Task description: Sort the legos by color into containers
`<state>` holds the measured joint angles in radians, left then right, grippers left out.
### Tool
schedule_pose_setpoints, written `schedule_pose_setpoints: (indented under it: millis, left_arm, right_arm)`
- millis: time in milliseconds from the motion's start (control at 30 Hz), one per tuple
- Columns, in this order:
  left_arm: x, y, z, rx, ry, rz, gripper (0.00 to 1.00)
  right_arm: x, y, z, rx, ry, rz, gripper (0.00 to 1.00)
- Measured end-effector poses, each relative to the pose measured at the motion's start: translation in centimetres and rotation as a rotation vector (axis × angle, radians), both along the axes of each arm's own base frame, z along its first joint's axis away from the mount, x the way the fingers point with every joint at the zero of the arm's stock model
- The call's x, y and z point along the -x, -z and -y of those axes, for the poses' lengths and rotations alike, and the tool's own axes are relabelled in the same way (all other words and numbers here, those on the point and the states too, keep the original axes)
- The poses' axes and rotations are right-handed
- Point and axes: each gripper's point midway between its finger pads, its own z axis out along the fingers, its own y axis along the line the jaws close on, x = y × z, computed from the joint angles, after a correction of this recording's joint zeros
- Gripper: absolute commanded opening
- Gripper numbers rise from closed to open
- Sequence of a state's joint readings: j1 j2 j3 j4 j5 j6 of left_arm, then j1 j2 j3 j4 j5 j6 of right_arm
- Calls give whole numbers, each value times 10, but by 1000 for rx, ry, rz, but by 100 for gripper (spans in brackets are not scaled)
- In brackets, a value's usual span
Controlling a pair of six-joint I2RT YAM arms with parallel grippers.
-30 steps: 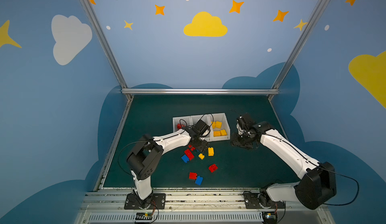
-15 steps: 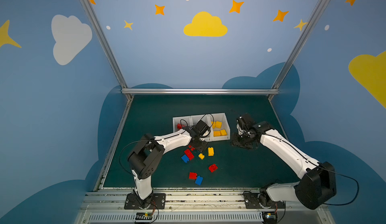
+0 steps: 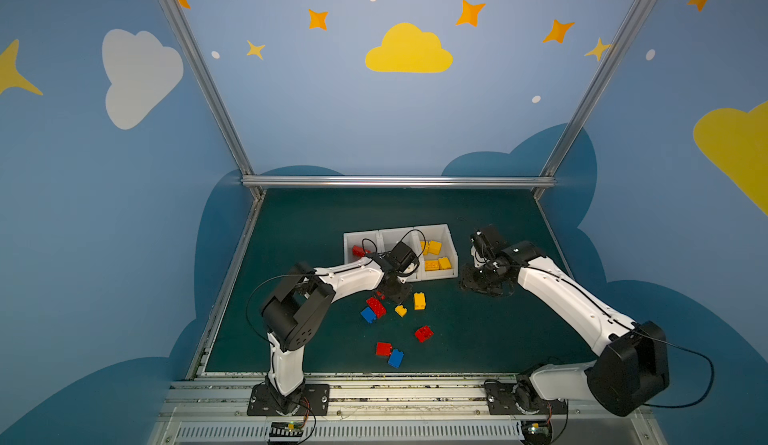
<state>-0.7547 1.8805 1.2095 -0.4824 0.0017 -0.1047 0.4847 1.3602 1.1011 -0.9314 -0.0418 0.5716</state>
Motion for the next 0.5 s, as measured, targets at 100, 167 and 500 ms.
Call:
schedule_pose_setpoints:
  millis: [100,167,500]
  left_arm:
    - [1,-4,2,13,-5,-4,35]
    - [3,-15,4,41,-12,1,36]
    - [-50,-156,4,296,-127,309,39]
  right_arm:
    - [0,0,0,1,1,0,57]
    - [0,0,1,4,2,2,57]
    - [-3,0,2,8,8,5,56]
